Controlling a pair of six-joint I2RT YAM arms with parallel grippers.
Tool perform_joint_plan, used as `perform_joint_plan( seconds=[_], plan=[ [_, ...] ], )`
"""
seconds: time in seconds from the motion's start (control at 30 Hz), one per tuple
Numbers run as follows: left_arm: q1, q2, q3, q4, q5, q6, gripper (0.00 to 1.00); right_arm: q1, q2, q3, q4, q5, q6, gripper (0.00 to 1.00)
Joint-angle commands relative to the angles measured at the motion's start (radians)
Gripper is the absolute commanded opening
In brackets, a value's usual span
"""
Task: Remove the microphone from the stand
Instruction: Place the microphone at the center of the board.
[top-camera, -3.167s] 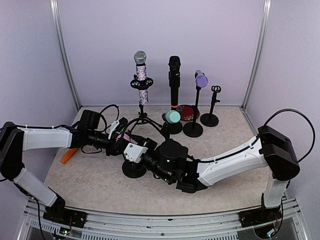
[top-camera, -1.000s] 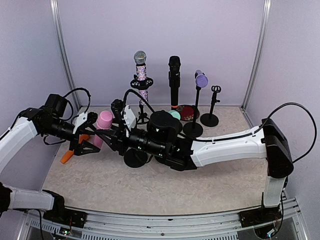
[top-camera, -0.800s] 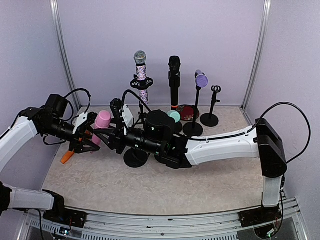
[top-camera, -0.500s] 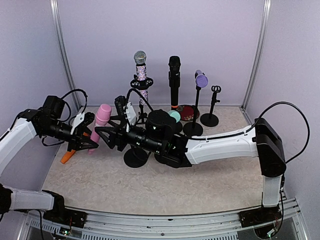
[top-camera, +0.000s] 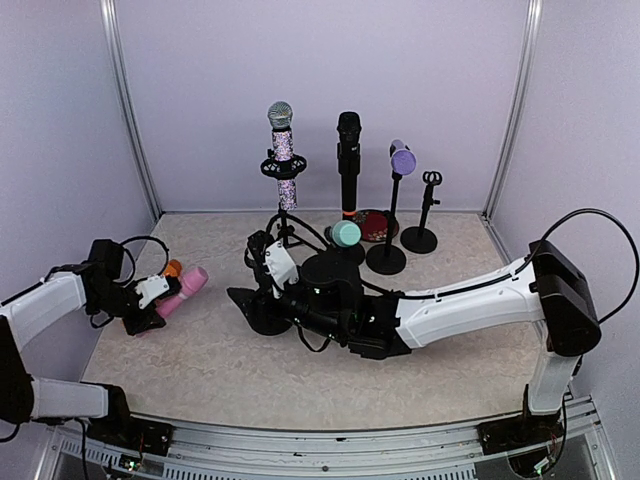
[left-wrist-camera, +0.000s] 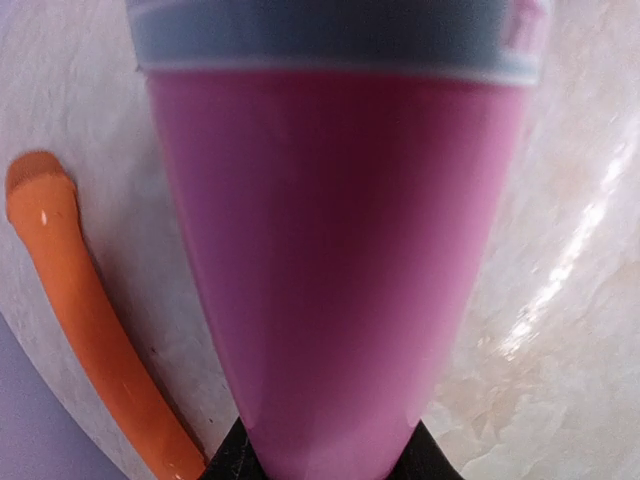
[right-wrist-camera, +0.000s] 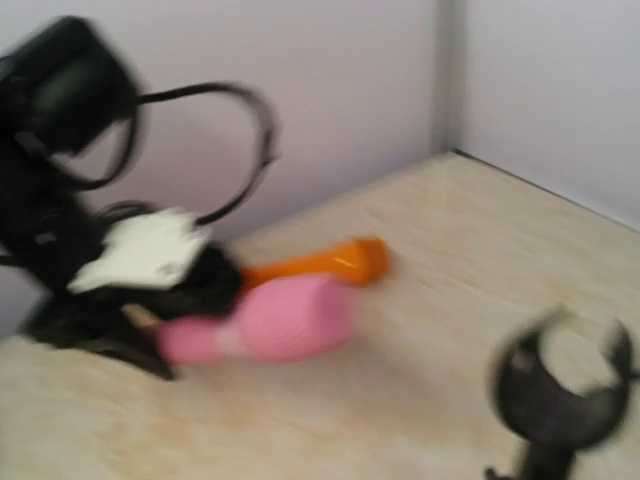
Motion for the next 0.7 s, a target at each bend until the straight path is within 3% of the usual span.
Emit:
perform_joint_plan(
  seconds=[0.0,0.27,0.5,0.67],
  plan=[
    [0.009,0.037,-0.094,0.216,-0.272,-0.017,0.25,0.005,0.027,0.046,-0.125,0.183,-0.004,0.65],
    [0.024,0.069,-0.168,0.297,-0.343,-0.031,0.33,0.003,0.134,0.110,-0.116,0.285,-0.080,0.59],
    [0.026,0.055,-0.194,0.301,-0.349,-0.033,0.53,-0.045,0.228,0.192,-0.104,0.250,-0.061,0.49],
    [0.026,0.018,-0.193,0.262,-0.325,-0.027,0.57,-0.058,0.315,0.293,-0.119,0.261,-0.092,0.43]
  ],
)
